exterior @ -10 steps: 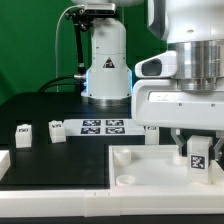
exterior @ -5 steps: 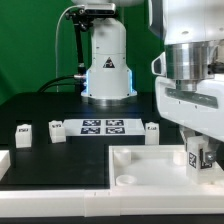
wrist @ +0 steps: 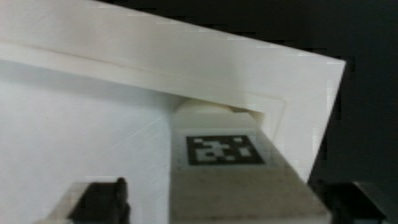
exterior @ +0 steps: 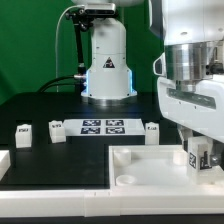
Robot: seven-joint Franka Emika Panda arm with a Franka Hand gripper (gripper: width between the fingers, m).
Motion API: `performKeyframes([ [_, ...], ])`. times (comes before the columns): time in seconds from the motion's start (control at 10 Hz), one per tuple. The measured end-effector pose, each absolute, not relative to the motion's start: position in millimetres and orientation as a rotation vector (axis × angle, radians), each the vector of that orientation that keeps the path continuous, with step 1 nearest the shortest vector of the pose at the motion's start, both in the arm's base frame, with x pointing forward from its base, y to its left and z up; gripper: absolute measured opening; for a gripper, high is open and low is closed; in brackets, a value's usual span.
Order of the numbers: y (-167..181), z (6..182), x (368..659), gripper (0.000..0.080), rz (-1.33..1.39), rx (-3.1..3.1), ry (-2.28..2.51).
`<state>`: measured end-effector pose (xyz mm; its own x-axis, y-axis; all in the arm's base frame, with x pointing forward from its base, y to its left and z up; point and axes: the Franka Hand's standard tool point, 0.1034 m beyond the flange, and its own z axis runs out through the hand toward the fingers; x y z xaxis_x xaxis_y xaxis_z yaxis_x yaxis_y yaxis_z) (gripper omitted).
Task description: Assemble one leg
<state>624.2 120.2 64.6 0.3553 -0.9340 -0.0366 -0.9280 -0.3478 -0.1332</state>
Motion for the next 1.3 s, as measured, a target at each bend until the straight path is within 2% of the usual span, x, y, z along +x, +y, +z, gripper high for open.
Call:
performKeyframes([
  [0.1, 120.0, 64.8, 624.7, 0.0638, -0.087, -2.584, 1.549],
  [0.6, 119.4, 67.5, 628.0, 0.0649, -0.163, -3.016, 0.569],
  [1.1, 116.5, 69.2, 629.0, 0.0649, -0.173, -3.111, -0.185],
  [1.3, 114.9, 68.7, 629.1, 0.0649, -0.173, -3.110, -0.301],
])
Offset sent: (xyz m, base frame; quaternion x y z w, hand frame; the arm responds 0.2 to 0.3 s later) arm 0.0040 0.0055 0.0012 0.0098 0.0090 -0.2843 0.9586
